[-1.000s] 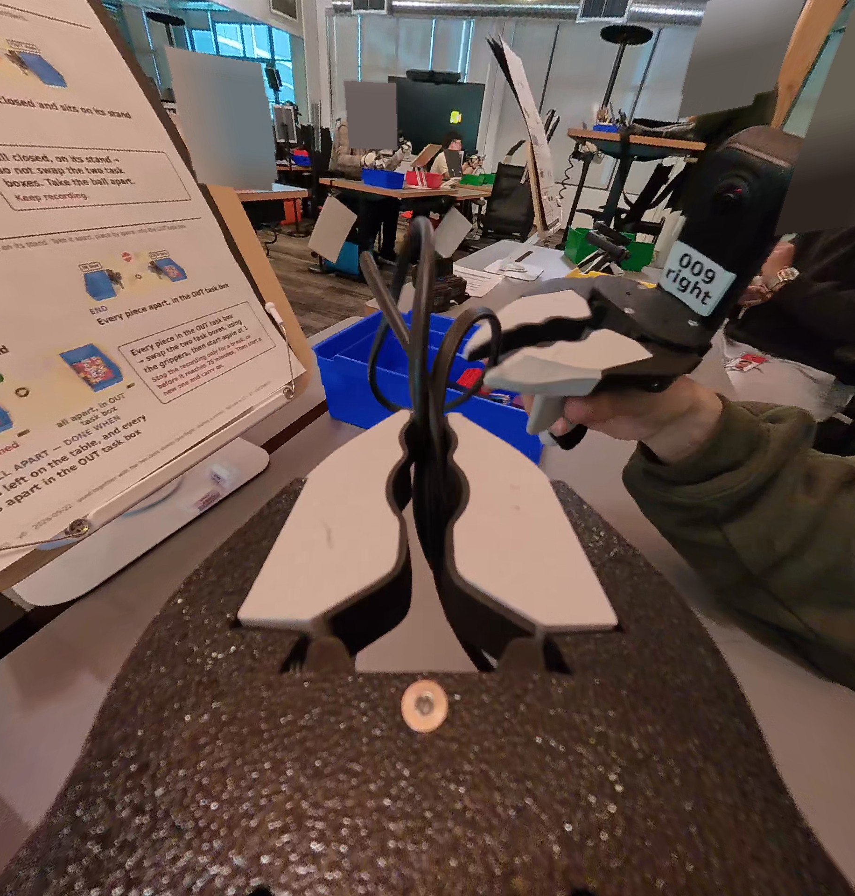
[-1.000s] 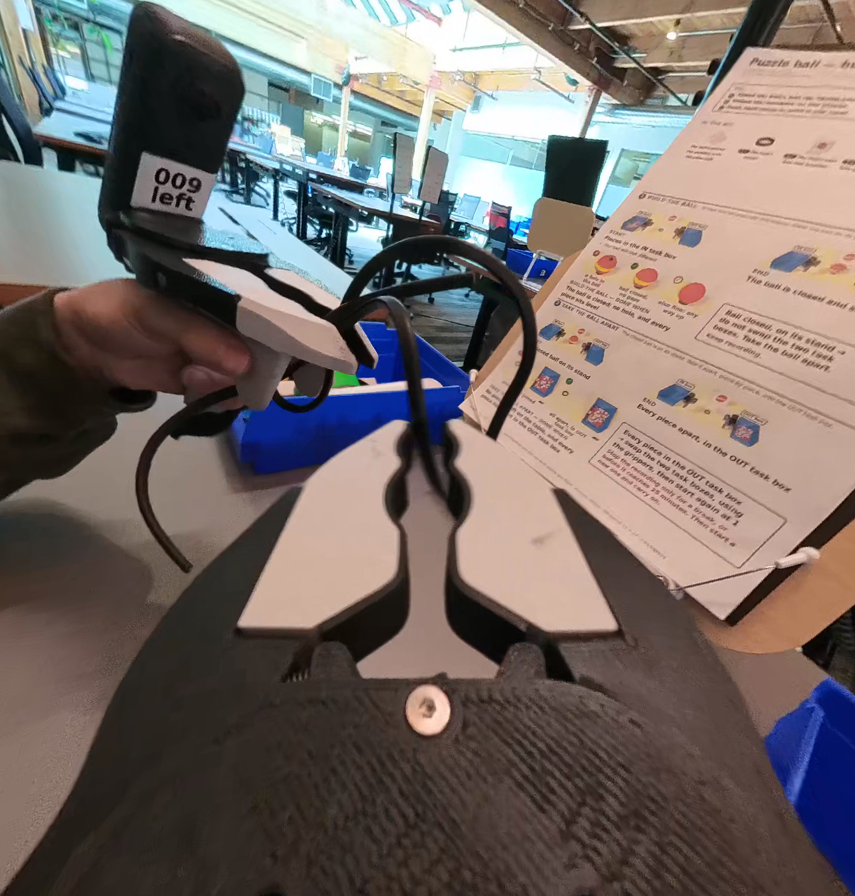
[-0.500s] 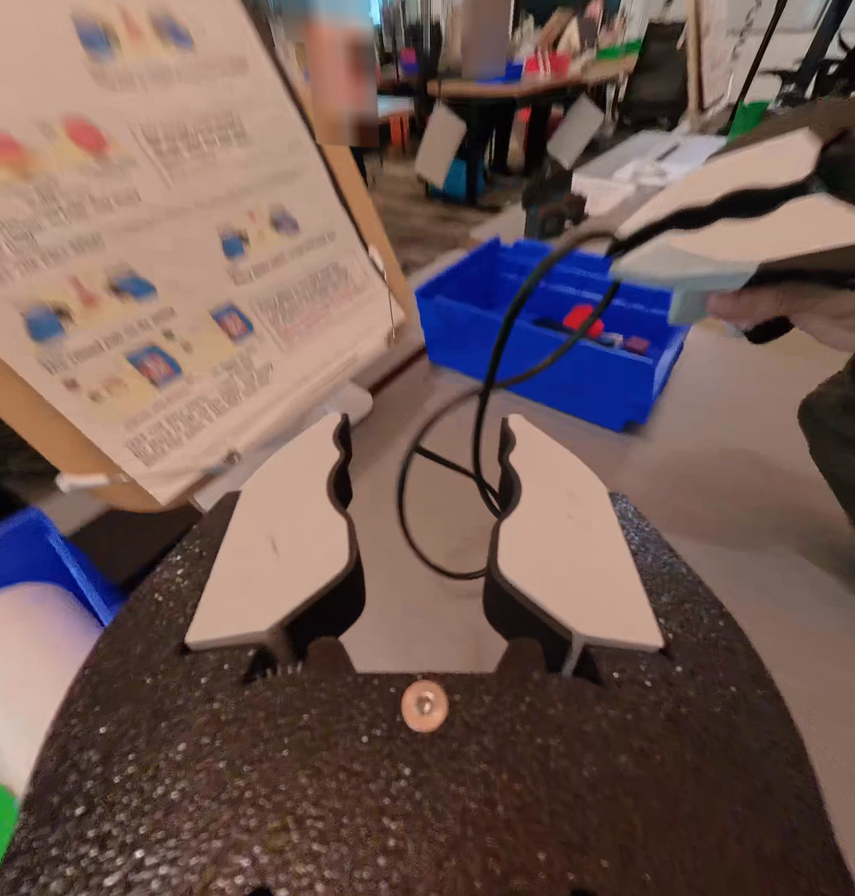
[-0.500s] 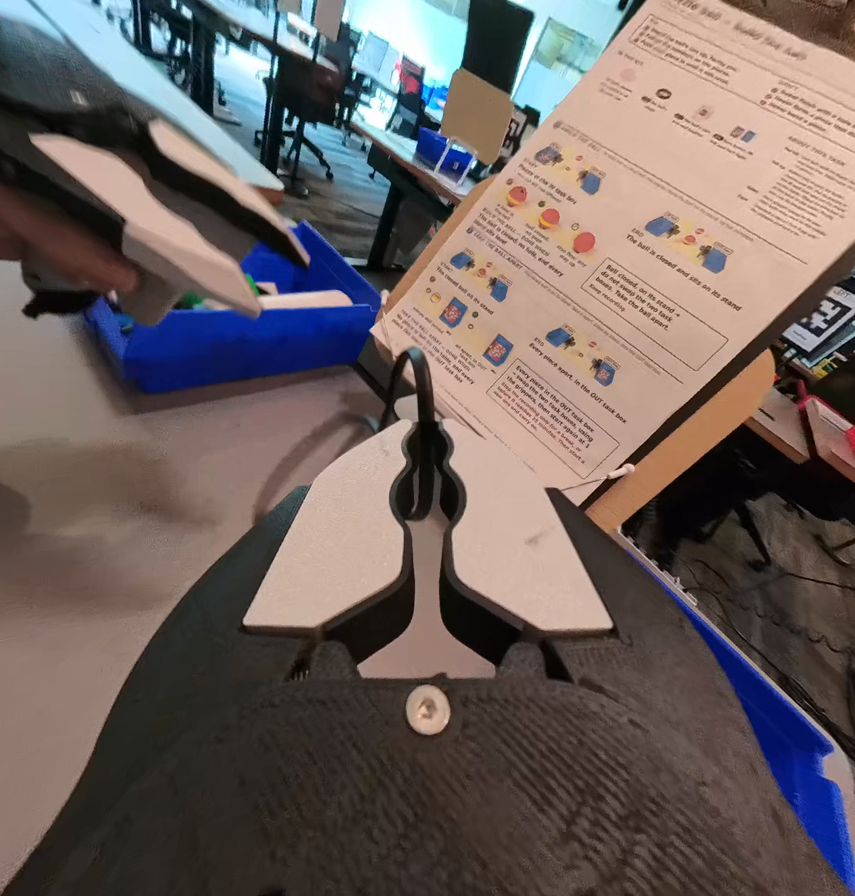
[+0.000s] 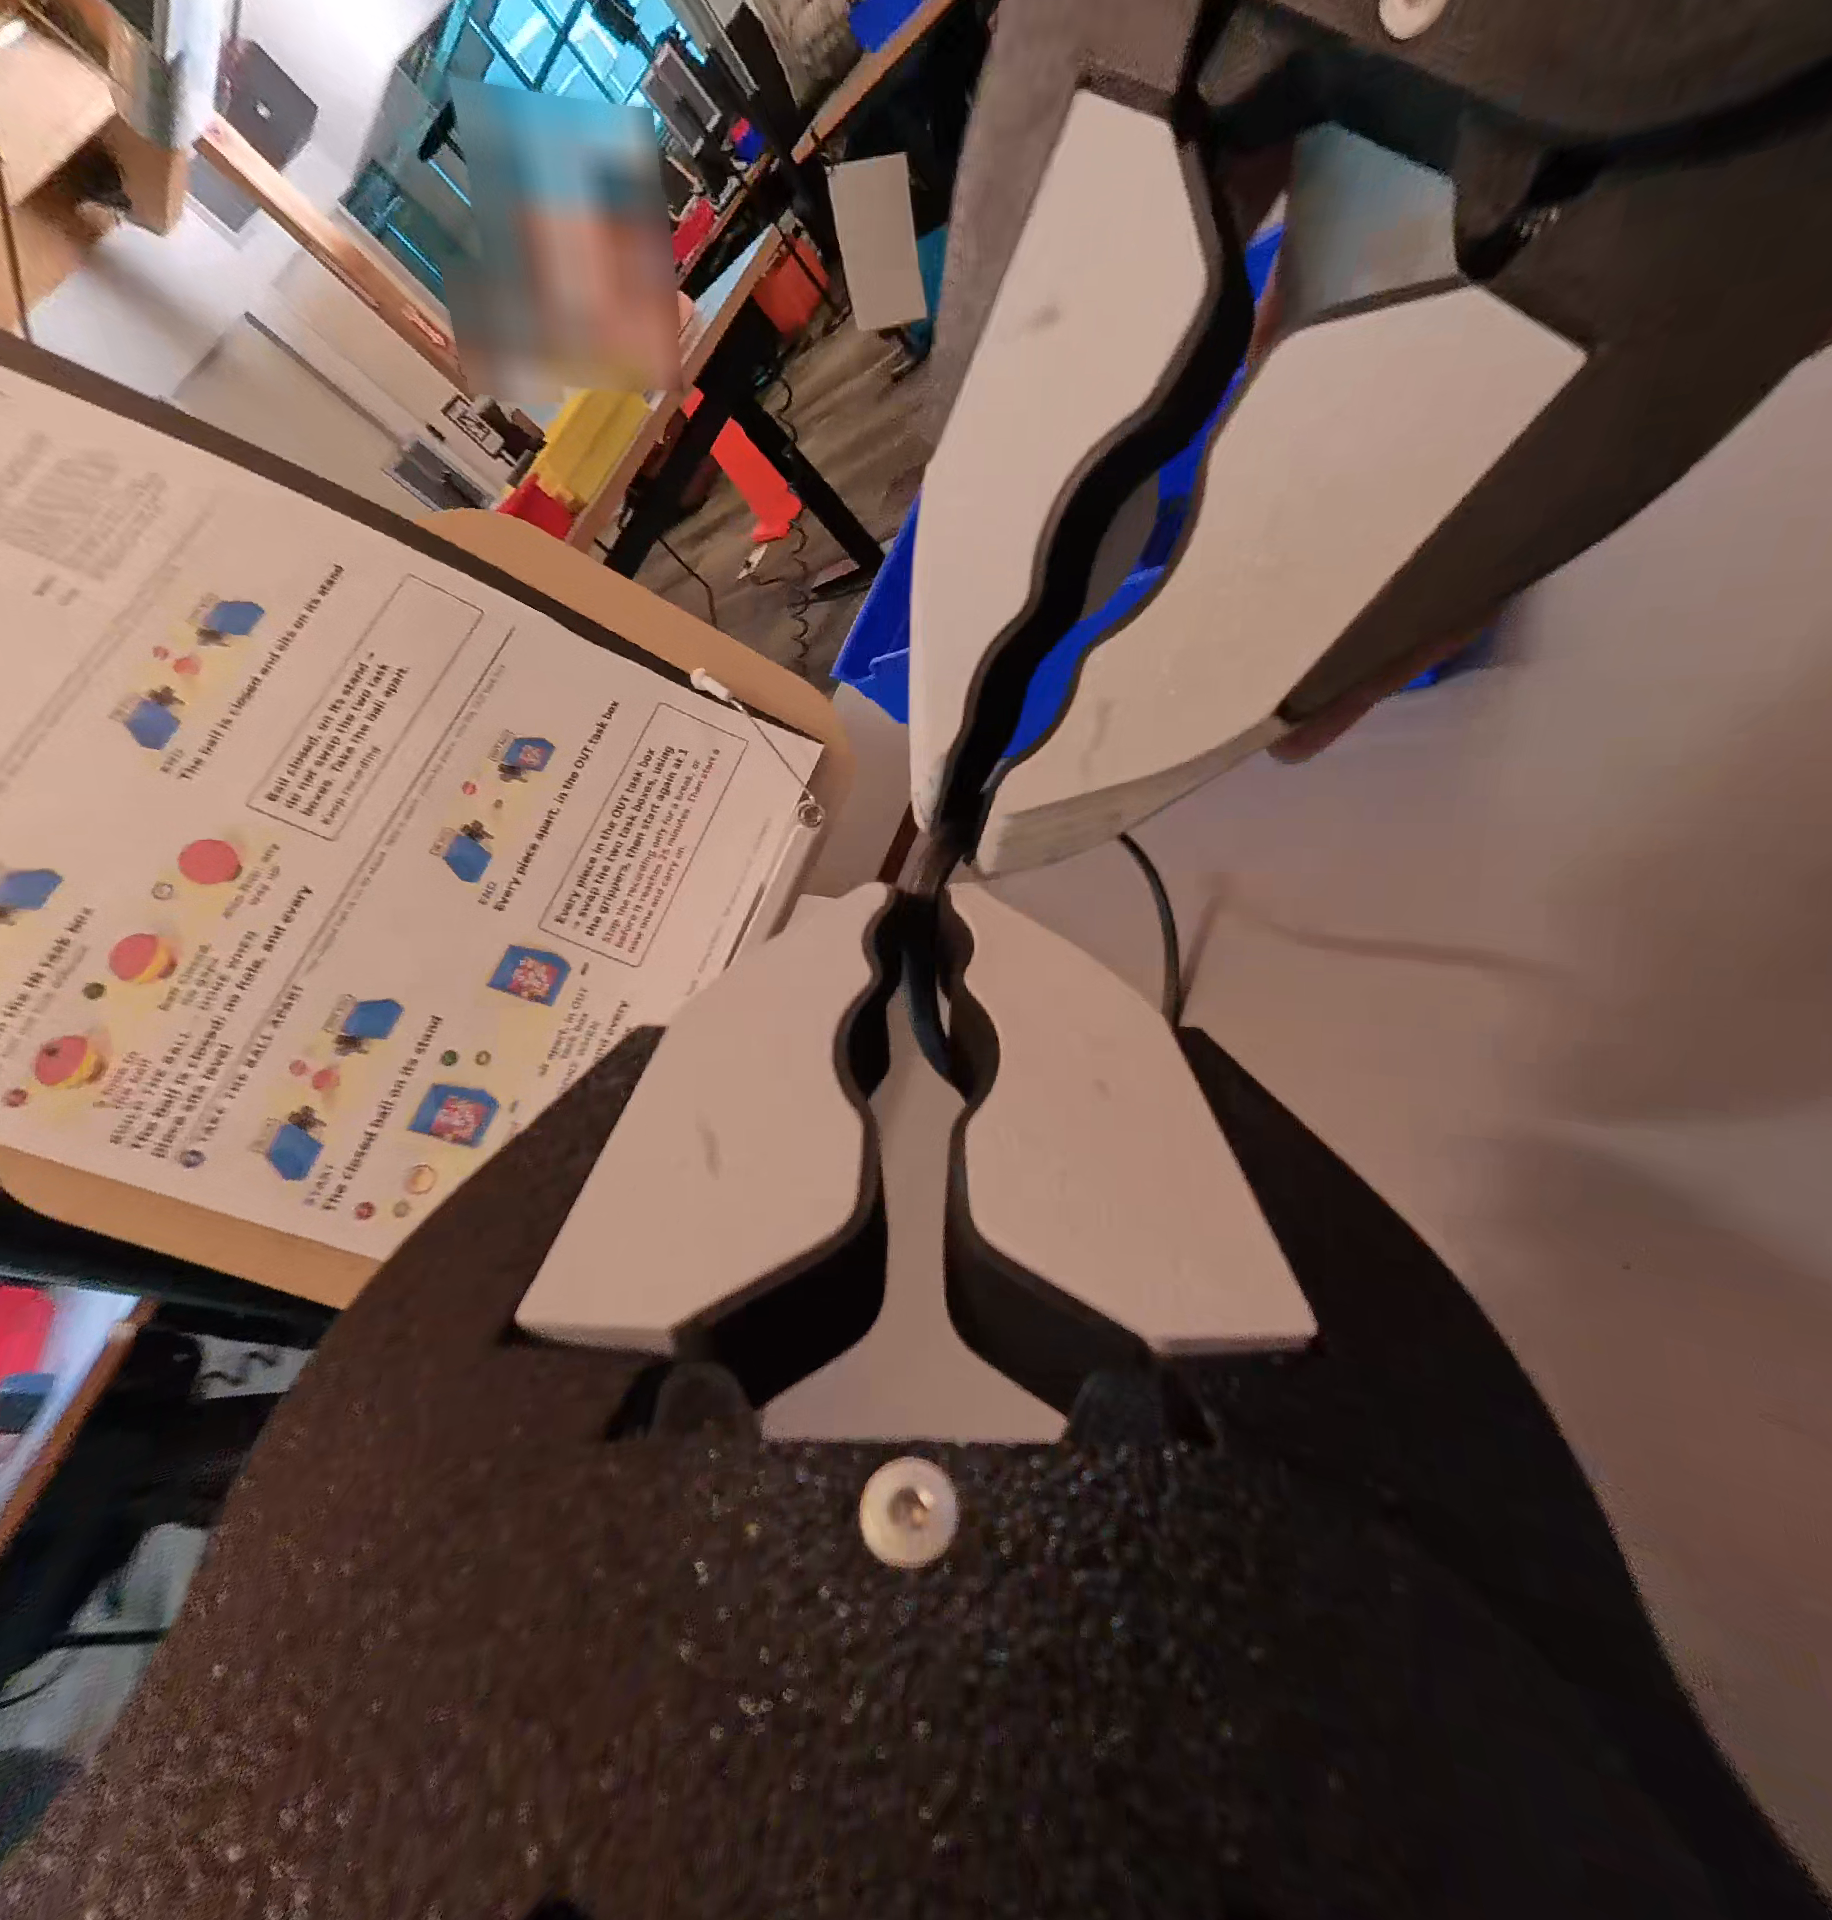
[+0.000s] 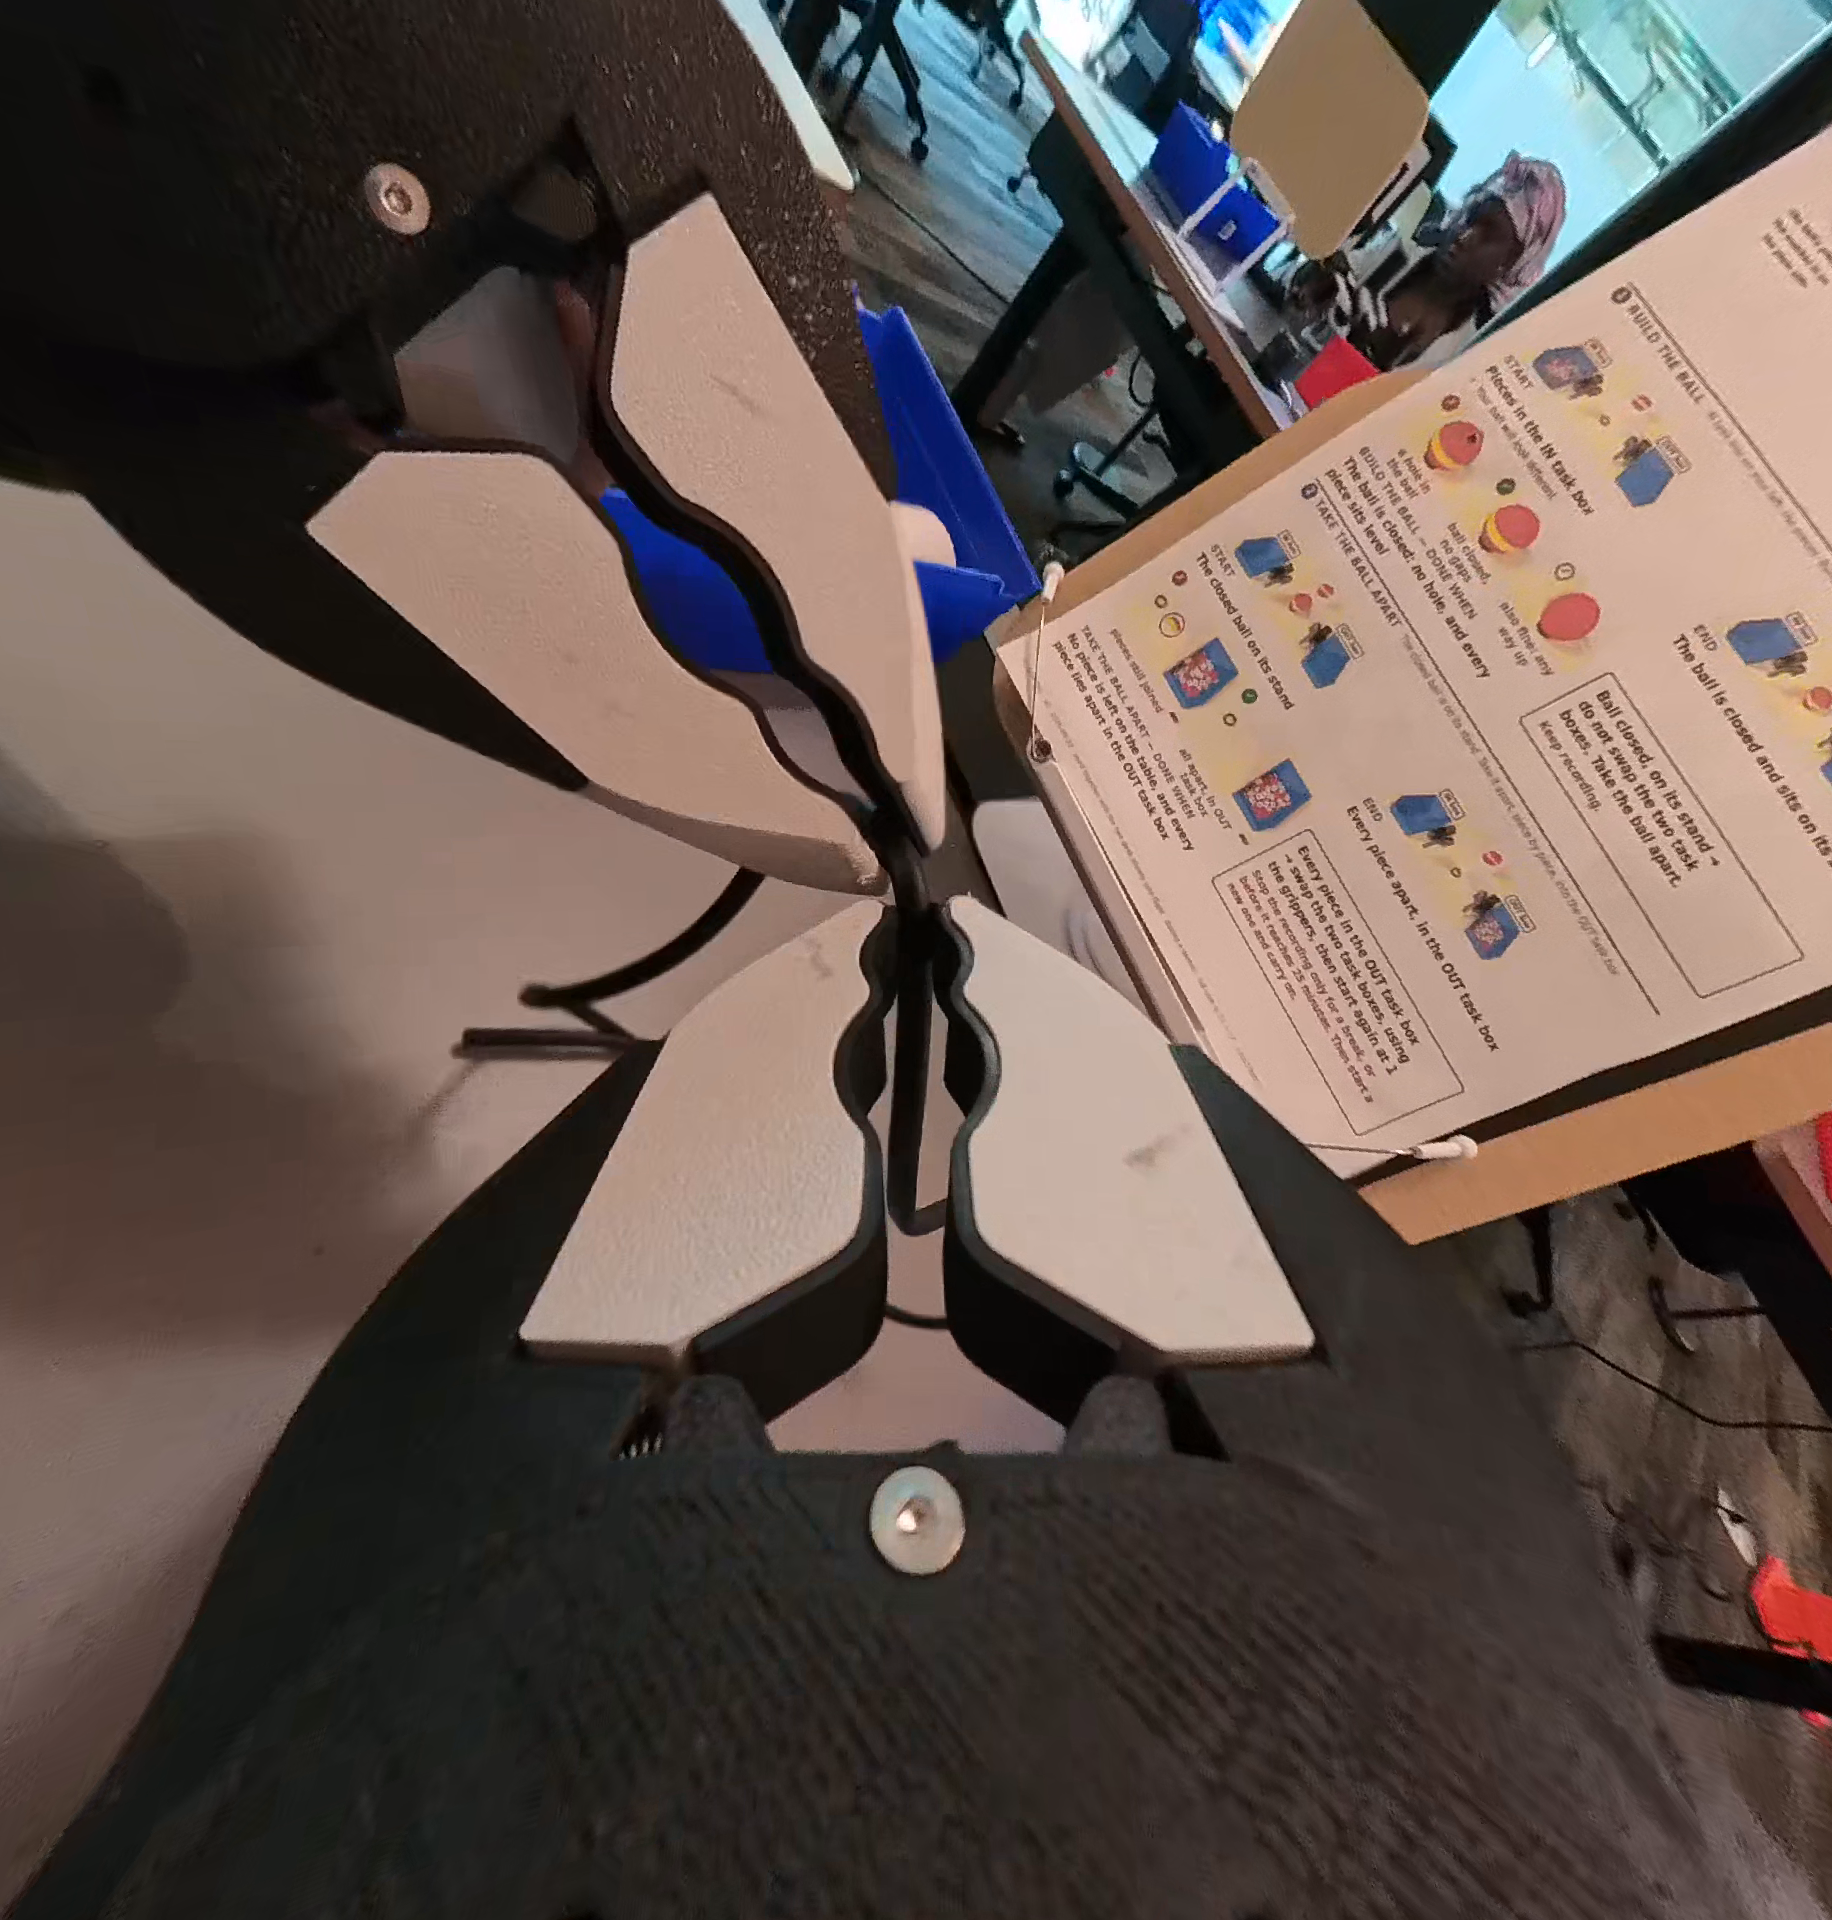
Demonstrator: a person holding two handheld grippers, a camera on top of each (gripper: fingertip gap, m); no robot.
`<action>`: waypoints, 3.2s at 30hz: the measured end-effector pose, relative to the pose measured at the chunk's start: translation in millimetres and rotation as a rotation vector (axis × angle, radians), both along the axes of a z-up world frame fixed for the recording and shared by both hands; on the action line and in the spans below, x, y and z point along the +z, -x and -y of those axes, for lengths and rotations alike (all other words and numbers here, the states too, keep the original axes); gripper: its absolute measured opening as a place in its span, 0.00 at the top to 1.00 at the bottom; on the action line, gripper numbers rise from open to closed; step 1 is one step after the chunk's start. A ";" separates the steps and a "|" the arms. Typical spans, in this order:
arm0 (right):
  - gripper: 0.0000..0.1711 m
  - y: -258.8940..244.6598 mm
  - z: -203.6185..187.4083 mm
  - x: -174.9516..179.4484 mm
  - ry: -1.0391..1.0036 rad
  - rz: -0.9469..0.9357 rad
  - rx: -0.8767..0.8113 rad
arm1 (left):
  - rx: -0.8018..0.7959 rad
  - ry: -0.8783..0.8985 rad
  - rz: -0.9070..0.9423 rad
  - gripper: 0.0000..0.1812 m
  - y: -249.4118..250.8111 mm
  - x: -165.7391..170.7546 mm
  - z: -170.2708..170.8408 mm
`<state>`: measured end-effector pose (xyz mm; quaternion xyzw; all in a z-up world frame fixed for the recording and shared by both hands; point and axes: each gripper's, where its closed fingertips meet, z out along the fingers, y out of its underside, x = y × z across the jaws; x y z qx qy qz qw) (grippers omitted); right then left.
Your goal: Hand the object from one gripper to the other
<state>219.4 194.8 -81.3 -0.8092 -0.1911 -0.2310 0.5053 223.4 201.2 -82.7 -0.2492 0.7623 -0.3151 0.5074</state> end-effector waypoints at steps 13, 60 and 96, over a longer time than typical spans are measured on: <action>0.74 -36.7 18.2 14.5 -0.222 -0.197 -0.019 | -0.038 0.709 0.202 0.98 16.3 72.5 -40.1; 0.97 -68.3 57.2 85.6 -0.574 -0.201 -0.334 | -0.059 0.296 -0.304 0.76 19.7 -17.7 42.5; 0.97 -76.5 81.0 102.6 -0.709 -0.294 -0.306 | -0.262 0.540 -0.353 1.00 3.7 -33.1 60.4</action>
